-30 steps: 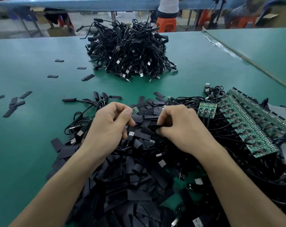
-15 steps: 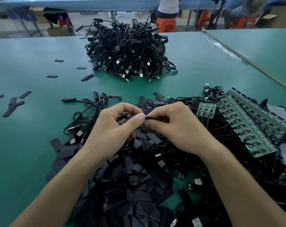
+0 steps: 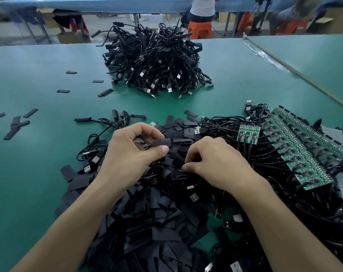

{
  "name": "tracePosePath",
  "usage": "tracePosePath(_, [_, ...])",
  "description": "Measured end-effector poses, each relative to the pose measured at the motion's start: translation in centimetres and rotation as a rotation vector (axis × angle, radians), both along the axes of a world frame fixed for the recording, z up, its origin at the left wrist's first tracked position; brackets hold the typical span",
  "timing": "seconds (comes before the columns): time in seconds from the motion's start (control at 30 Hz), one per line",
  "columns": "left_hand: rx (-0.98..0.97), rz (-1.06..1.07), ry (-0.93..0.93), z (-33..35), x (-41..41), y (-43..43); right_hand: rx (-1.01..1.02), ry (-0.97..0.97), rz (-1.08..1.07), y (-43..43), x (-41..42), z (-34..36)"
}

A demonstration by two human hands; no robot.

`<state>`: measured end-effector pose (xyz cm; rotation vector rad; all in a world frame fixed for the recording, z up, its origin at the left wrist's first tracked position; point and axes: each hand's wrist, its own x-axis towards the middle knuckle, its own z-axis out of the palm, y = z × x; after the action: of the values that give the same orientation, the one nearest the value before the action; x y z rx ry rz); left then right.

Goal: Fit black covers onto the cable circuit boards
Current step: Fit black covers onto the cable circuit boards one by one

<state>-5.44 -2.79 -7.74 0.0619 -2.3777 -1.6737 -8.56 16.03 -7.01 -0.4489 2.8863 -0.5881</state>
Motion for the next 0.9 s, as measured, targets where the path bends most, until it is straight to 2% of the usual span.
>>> tracePosePath(0.07, [0.022,0.009,-0.016,0.1,0.0,0.1,-0.059,0.002,-0.008,0.1,-0.1,-0.2])
tracePosePath(0.17, [0.06,-0.027,-0.021,0.3,0.2,0.4,-0.282,0.03,-0.019,0.2,-0.3,-0.1])
tracePosePath(0.27, [0.069,-0.06,-0.018,0.5,0.3,0.5,-0.489,0.023,0.074,0.0,-0.2,0.7])
tracePosePath(0.33, [0.068,-0.055,-0.008,0.7,0.3,0.5,-0.559,0.019,0.135,-0.1,0.1,1.1])
tracePosePath(0.57, [0.065,-0.064,0.006,0.8,0.4,0.8,-0.617,0.107,0.124,-0.1,0.1,1.3])
tracePosePath(0.7, [0.074,-0.06,-0.002,0.8,0.3,0.9,-0.589,0.146,0.189,-0.3,0.5,1.5])
tracePosePath(0.9, [0.096,-0.081,-0.035,1.0,0.5,1.2,-0.564,0.308,0.172,-0.5,0.6,1.6])
